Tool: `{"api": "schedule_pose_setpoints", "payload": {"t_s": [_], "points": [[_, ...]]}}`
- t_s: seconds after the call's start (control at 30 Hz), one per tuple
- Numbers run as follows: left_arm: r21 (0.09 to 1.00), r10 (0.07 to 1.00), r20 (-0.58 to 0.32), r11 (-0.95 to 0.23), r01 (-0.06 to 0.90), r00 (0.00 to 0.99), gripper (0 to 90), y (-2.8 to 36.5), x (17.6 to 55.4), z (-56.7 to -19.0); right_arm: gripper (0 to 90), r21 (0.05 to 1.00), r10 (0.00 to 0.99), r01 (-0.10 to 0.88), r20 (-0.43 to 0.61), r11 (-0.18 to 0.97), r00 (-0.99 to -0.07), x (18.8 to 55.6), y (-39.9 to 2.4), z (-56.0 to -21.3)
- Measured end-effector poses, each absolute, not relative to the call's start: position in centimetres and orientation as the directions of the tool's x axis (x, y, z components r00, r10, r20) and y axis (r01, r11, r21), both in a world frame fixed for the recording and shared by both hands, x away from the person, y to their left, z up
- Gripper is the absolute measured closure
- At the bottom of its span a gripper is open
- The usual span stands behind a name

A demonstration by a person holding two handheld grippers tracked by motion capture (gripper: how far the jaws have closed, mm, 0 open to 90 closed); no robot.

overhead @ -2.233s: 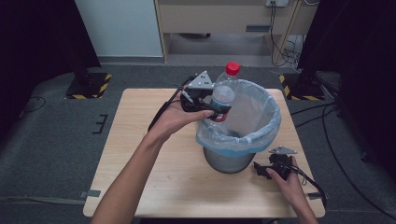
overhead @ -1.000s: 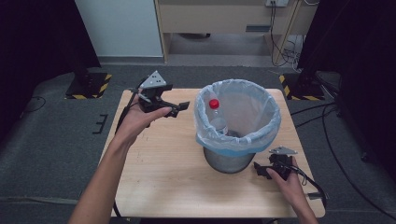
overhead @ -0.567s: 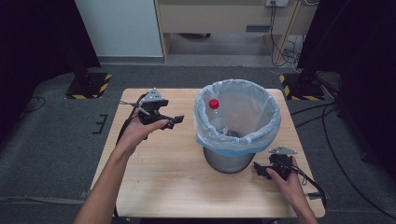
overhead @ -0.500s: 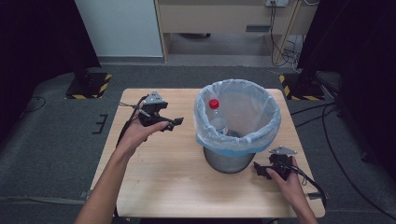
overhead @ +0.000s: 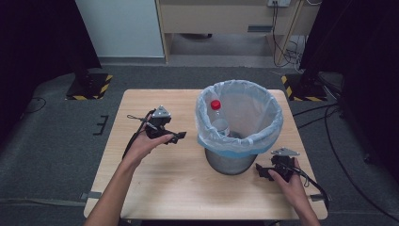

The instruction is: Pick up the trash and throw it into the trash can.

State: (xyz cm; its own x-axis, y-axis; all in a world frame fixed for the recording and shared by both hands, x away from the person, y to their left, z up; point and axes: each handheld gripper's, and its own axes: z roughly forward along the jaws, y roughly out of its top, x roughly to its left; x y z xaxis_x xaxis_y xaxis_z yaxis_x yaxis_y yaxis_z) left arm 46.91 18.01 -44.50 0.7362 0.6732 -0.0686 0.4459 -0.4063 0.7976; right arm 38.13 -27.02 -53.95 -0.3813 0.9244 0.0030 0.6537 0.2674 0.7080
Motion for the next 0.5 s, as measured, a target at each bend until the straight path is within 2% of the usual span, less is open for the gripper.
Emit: {"api": "schedule_pose_setpoints", "payload": {"t_s": [0.5], "points": [[0.76, 0.723, -0.079, -0.402, 0.511, 0.687, 3.3, 19.9, 47.0, -47.3, 0.4, 0.708, 0.924, 0.654, 0.003, 0.267, -0.381, 38.1, -27.0, -54.0]]}}
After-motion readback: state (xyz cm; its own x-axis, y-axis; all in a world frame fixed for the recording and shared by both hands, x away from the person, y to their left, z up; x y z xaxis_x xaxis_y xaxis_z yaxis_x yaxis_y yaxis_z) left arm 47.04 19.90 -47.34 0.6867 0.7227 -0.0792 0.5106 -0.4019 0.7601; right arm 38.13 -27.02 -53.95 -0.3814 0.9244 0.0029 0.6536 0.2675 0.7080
